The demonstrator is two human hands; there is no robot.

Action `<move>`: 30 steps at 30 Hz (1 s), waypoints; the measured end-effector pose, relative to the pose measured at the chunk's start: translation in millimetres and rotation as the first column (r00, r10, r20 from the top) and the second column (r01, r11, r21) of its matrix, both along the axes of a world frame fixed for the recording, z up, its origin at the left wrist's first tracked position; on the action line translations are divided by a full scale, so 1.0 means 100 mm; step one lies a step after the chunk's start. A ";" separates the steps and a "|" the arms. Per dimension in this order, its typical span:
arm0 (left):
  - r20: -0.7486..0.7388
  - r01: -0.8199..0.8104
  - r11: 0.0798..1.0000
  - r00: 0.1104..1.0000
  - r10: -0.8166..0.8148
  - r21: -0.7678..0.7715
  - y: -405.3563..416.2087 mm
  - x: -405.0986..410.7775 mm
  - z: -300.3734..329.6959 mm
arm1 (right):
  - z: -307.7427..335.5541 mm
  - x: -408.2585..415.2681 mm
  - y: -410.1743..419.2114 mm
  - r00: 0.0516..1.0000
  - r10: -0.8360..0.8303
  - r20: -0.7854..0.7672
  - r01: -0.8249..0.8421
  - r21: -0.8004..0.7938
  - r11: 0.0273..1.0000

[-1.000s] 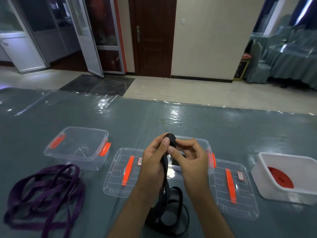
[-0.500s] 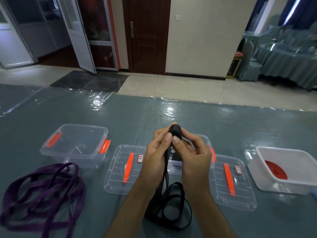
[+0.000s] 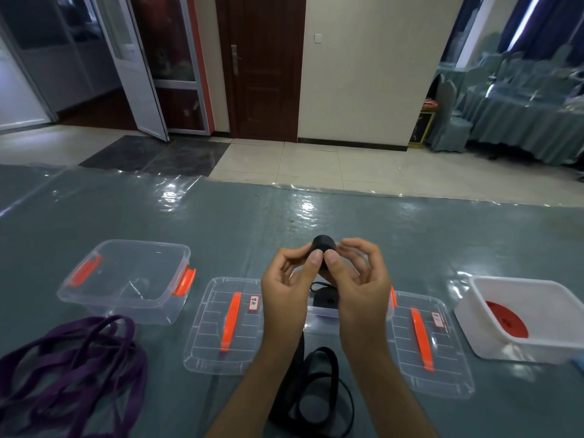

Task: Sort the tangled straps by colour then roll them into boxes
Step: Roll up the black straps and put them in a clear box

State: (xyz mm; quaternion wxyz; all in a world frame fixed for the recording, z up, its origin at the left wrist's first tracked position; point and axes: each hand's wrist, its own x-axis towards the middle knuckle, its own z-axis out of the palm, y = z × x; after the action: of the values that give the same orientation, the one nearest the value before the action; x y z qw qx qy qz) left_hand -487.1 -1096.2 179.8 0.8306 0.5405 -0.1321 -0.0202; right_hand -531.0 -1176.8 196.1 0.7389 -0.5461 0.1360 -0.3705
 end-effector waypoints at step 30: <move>0.033 0.232 0.962 0.971 -0.239 0.142 0.19 0.43 0.12 | 0.08 0.10 -0.41 0.975 0.142 -0.169 -0.181 -0.246 0.952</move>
State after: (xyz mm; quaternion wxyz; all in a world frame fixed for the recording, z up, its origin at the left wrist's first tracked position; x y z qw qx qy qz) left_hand -444.1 -1077.1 191.6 0.7797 0.5772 -0.2142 -0.1143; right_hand -520.7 -1217.8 204.6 0.6766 -0.6736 0.0961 -0.2813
